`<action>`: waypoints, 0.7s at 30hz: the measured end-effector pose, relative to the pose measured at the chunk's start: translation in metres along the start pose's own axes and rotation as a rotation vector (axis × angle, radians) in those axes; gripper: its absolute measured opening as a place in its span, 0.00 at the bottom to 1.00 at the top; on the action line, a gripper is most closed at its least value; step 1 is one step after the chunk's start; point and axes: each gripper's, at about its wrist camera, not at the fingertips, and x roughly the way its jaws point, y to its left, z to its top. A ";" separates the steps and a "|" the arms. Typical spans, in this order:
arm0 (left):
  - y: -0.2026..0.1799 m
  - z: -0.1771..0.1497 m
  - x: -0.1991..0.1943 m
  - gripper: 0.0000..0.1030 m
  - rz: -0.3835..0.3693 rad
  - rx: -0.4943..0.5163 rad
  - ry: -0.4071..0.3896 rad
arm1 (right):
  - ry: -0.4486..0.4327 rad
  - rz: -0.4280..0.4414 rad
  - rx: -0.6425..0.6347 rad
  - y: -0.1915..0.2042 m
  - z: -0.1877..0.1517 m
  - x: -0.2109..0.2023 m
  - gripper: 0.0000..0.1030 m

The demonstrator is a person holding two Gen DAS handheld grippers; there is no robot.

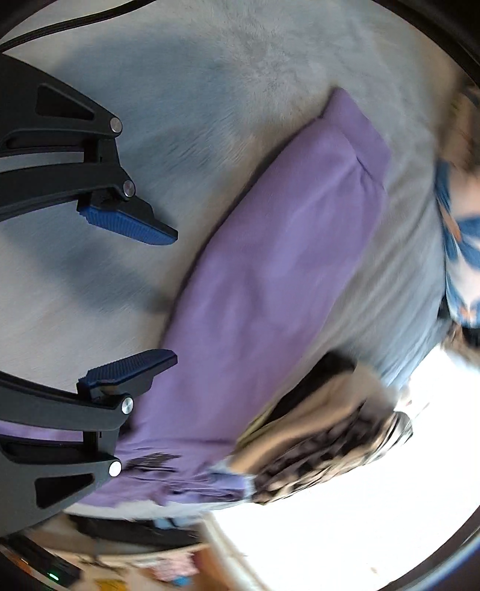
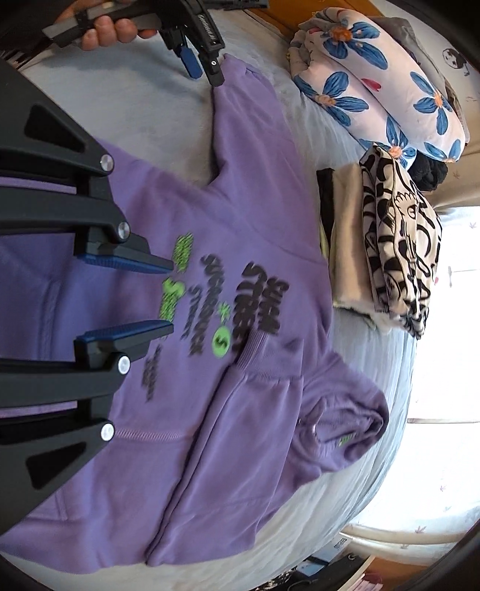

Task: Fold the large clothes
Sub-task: 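Grasp the other sleeve's cuff with the left tool, then fold the held sleeve across the hoodie body with the left tool, release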

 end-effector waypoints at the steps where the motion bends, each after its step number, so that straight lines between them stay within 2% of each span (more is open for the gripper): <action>1: 0.008 0.005 0.005 0.55 -0.006 -0.025 -0.005 | 0.004 0.004 -0.006 0.004 0.001 0.004 0.25; 6: 0.041 0.035 0.022 0.54 -0.054 -0.154 -0.053 | 0.019 0.007 -0.037 0.015 0.001 0.014 0.25; 7: 0.043 0.040 0.024 0.48 -0.042 -0.165 -0.068 | 0.021 0.007 -0.040 0.015 0.001 0.015 0.25; 9: 0.043 0.051 0.027 0.18 0.011 -0.162 -0.086 | 0.025 0.007 -0.035 0.013 -0.001 0.015 0.25; 10: 0.040 0.054 0.028 0.09 0.019 -0.153 -0.083 | 0.025 0.008 -0.028 0.010 -0.002 0.015 0.25; 12: 0.024 0.059 0.025 0.07 0.056 -0.120 -0.099 | 0.021 0.011 -0.014 0.003 -0.003 0.012 0.25; 14: -0.014 0.055 0.009 0.06 0.099 0.011 -0.168 | 0.018 0.007 0.002 -0.007 -0.005 0.010 0.25; 16: -0.059 0.045 -0.009 0.06 0.092 0.136 -0.216 | 0.013 0.003 0.024 -0.019 -0.007 0.006 0.25; 18: -0.121 0.027 -0.027 0.06 0.012 0.273 -0.235 | 0.005 0.004 0.056 -0.033 -0.008 0.001 0.25; 19: -0.140 0.019 -0.032 0.06 -0.012 0.314 -0.237 | -0.002 0.005 0.075 -0.042 -0.009 -0.003 0.25; 21: -0.205 -0.009 -0.043 0.06 -0.094 0.448 -0.232 | -0.021 0.004 0.107 -0.057 -0.012 -0.012 0.25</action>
